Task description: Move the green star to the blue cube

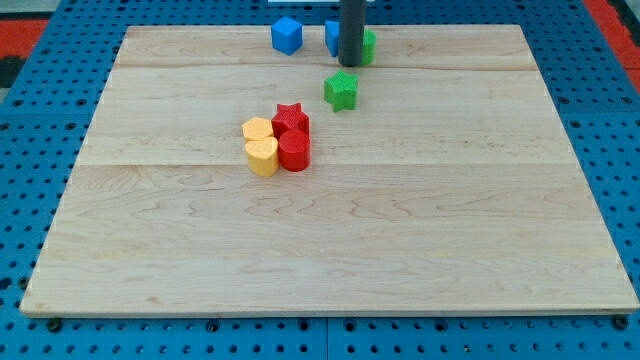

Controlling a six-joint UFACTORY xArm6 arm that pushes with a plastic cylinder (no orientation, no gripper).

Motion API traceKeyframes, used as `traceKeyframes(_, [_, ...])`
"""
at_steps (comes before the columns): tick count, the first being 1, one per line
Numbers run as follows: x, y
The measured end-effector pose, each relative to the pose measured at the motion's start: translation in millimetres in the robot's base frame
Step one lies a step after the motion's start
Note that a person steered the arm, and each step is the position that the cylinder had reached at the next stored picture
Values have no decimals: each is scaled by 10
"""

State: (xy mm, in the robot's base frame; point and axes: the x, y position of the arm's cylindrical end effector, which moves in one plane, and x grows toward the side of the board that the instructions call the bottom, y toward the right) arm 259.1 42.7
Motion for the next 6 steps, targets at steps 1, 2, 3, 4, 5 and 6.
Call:
traceKeyframes(1, [-142,223])
traceKeyframes(2, [94,152])
traceKeyframes(3, [803,212])
traceKeyframes(4, [1025,-200])
traceKeyframes(5, [629,-423])
traceKeyframes(6, [504,-469])
